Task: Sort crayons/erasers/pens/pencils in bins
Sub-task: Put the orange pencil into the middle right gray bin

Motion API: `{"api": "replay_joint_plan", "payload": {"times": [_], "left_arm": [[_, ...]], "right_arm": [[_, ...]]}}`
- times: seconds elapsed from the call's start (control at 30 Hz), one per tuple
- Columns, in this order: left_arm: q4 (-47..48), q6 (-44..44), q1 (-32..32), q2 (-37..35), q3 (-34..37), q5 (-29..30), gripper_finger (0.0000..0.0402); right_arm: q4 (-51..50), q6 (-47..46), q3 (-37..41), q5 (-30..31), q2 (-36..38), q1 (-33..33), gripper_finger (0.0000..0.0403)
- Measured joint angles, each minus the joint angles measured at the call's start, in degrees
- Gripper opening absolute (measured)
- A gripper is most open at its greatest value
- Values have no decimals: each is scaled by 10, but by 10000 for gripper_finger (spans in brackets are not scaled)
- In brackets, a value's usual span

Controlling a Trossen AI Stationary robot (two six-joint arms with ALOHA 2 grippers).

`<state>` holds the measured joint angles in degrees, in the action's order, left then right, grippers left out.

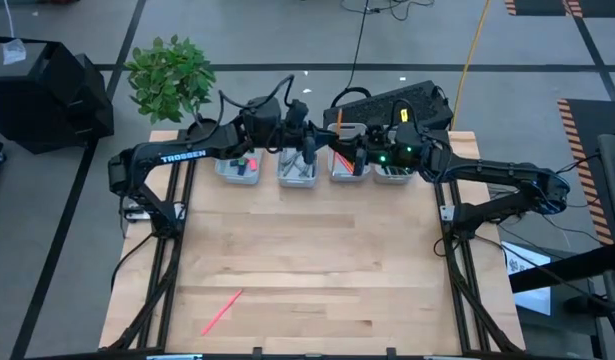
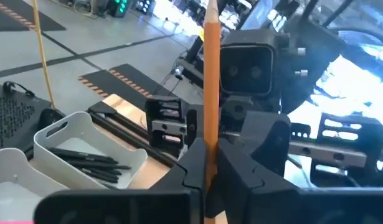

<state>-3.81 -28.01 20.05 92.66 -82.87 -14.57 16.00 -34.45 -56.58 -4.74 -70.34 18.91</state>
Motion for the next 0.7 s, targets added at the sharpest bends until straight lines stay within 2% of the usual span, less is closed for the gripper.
{"api": "replay_joint_plan", "payload": {"times": [0.2, 0.37, 0.53, 0.7], "left_arm": [[30, 56, 10, -23, 1, 2, 40], [71, 111, 26, -57, -1, 15, 101], [151, 175, 58, -114, 0, 33, 175], [273, 203, 84, -177, -1, 66, 214]], "right_arm": [[-9, 8, 0, 2, -3, 0, 17], [-70, 18, -25, 27, -13, 2, 17], [-170, 48, -108, 34, -63, 16, 17], [-316, 56, -226, 34, -155, 48, 17]]}}
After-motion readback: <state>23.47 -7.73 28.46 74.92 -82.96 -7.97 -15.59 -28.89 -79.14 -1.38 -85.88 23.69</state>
